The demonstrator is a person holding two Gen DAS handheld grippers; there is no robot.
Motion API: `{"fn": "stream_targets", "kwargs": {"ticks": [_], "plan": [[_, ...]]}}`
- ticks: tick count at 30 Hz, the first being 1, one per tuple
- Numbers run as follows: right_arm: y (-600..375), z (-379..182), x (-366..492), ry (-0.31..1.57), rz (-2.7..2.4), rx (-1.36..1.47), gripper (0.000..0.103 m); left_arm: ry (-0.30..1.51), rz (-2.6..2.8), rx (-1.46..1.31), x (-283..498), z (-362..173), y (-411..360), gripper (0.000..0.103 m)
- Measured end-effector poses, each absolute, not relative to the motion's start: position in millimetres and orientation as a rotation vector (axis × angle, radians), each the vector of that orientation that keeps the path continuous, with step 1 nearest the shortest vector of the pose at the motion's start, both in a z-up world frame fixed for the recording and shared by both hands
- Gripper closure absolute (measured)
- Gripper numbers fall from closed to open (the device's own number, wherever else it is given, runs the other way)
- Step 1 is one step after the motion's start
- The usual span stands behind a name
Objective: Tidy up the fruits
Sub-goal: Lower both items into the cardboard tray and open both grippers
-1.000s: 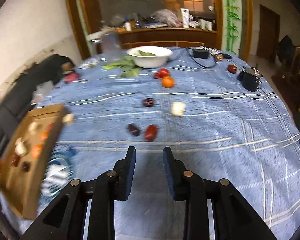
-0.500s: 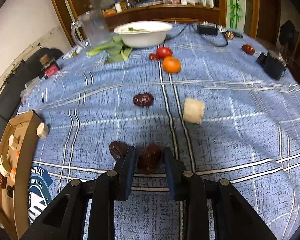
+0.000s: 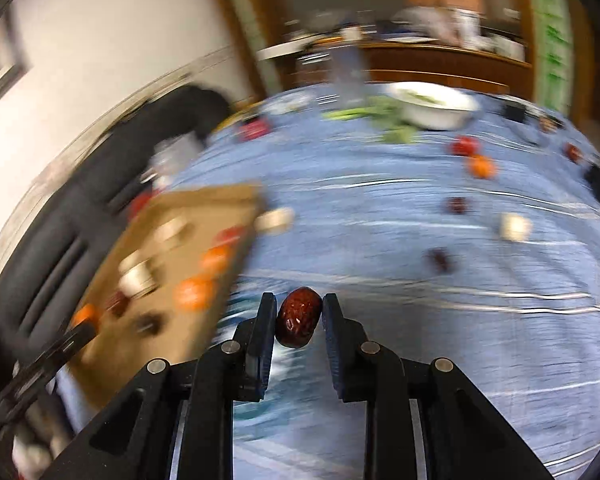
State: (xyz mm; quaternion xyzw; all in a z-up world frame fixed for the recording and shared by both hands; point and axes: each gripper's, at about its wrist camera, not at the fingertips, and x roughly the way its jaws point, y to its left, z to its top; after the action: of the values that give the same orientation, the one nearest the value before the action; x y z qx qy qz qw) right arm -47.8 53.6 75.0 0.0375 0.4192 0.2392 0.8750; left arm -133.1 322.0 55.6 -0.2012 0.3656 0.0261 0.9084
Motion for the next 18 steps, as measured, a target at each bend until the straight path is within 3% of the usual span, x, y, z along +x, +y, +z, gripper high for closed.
{"fn": "stream_targets", "kwargs": {"ticks": [12,18], "plan": [[162,37,-69,0.942,0.645,-0.116,0.077,0.8,0.101,-0.389,-129,39,336,0.07],[172,26,-68,0.94,0.628,-0.157,0.077,0.787,0.094,-0.393,-131,42,335,0.057]]}}
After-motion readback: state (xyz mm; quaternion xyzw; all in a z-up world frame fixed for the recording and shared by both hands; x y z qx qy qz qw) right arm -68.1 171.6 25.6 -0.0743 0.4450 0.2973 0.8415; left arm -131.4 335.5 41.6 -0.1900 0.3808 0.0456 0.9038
